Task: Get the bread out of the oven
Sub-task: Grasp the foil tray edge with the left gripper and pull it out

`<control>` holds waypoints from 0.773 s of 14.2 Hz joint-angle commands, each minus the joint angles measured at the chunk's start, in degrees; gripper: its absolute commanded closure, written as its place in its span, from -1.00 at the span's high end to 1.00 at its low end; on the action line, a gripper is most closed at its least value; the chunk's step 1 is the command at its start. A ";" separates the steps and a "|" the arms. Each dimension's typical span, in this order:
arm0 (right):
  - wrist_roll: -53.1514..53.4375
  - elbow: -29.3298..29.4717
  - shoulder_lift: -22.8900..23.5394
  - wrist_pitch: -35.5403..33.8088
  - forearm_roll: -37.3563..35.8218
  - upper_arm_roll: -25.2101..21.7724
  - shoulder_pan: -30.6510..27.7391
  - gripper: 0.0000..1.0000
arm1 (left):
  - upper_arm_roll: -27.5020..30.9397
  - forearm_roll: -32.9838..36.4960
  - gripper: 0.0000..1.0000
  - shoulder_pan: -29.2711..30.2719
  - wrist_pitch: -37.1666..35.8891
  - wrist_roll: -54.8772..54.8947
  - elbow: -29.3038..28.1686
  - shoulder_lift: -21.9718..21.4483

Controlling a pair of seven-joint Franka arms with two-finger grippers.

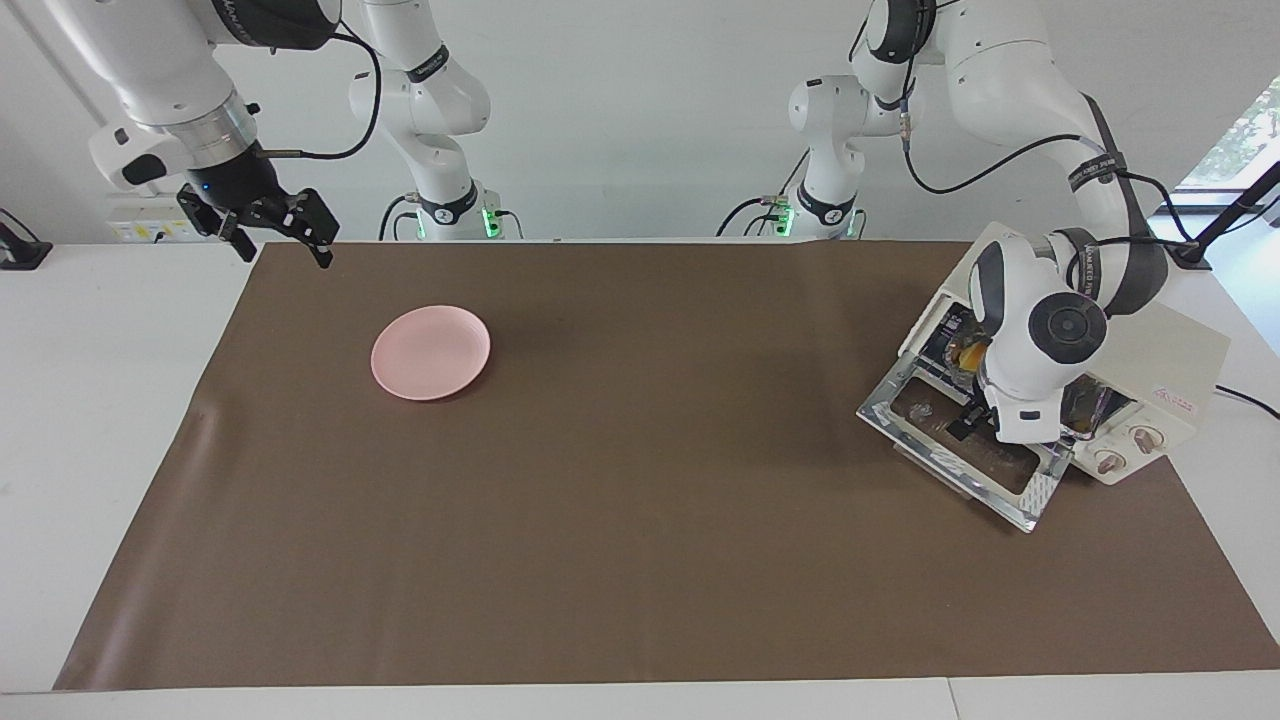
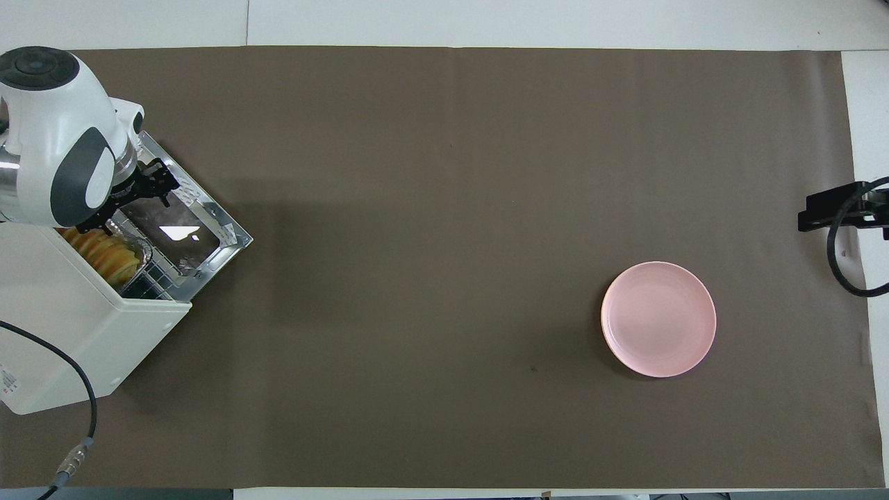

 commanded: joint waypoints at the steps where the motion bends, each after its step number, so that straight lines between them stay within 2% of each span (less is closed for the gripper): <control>1: 0.41 -0.31 -0.25 -0.06 0.18 0.31 -0.22 1.00 | 0.22 1.32 1.00 0.01 1.77 -1.19 -1.60 -1.01; 4: 0.49 -0.31 -0.25 -0.06 0.18 0.31 -0.22 1.00 | 0.22 1.32 1.00 0.81 2.99 -2.85 -2.65 -1.18; 7: 0.49 -0.31 -0.25 -0.06 0.18 0.31 -0.22 1.00 | 0.13 1.32 0.40 1.42 3.17 -3.21 -2.83 -1.27; 11: 0.41 -0.40 -0.25 -0.06 0.18 0.31 -0.22 1.00 | 0.13 1.32 -0.09 1.69 4.40 -3.91 -5.01 -1.80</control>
